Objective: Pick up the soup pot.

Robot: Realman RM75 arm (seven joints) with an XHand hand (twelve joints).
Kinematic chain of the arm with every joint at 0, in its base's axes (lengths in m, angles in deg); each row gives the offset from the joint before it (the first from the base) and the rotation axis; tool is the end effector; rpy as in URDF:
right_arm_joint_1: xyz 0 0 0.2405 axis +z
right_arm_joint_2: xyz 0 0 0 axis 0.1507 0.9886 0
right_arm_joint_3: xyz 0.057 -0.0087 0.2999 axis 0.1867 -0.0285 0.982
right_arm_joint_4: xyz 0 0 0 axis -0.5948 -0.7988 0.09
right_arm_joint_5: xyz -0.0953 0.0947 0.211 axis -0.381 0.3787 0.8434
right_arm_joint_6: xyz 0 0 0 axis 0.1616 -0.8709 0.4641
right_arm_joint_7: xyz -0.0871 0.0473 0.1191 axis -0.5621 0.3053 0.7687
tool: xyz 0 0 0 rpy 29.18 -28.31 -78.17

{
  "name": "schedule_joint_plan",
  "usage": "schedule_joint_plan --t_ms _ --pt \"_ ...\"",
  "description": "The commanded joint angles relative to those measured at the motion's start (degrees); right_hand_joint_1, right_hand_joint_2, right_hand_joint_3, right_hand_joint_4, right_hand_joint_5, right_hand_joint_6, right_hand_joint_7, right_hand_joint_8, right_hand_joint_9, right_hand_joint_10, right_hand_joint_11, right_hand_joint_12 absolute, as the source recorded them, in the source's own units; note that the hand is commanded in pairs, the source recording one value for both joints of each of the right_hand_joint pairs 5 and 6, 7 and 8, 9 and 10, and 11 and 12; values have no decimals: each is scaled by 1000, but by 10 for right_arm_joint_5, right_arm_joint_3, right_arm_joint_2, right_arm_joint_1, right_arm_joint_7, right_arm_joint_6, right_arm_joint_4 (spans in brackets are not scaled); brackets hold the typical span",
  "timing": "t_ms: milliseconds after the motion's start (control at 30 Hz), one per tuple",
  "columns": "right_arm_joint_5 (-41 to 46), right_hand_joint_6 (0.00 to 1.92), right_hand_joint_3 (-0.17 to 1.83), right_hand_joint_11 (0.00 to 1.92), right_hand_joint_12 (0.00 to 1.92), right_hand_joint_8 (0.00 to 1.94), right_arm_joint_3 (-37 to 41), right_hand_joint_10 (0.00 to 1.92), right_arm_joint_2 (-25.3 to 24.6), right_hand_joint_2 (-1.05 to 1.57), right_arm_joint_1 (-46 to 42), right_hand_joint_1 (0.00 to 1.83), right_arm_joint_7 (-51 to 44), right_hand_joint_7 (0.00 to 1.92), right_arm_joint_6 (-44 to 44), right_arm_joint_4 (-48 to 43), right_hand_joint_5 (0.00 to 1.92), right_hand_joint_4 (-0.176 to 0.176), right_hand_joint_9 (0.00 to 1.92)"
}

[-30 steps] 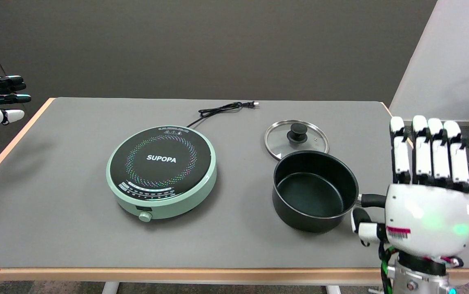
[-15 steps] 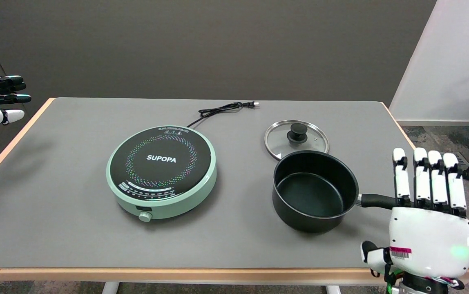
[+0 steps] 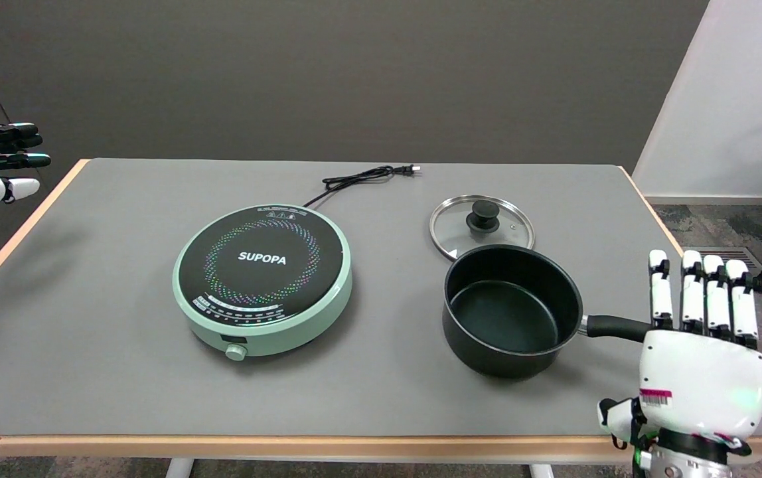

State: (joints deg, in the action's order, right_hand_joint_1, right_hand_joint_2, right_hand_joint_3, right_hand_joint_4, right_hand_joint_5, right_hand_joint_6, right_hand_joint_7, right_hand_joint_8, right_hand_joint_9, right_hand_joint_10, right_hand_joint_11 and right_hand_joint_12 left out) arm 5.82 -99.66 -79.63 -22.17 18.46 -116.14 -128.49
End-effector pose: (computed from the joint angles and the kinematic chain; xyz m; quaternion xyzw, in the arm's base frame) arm -0.3246 -0.0943 0.2917 0.3901 0.3048 -0.0188 0.8687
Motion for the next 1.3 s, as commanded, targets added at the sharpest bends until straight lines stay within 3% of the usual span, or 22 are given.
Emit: schedule_joint_plan --t_ms 33,400,700,1000,1300 --pt "105 229 916 229 229 229 -10 229 13 -435 77 1180 -6 229 28 11 229 58 229" --pt "170 217 854 217 217 217 -10 217 -12 -378 100 1169 -6 217 28 28 217 9 217" --pt "193 249 930 249 249 249 -8 249 -16 -395 107 1149 -6 249 28 20 249 11 249" --pt "224 275 1168 275 275 275 -4 275 -7 -443 113 1133 -6 275 35 7 275 22 275" --pt "250 279 1215 279 279 279 -3 279 4 -434 123 1118 -6 279 37 5 279 29 279"
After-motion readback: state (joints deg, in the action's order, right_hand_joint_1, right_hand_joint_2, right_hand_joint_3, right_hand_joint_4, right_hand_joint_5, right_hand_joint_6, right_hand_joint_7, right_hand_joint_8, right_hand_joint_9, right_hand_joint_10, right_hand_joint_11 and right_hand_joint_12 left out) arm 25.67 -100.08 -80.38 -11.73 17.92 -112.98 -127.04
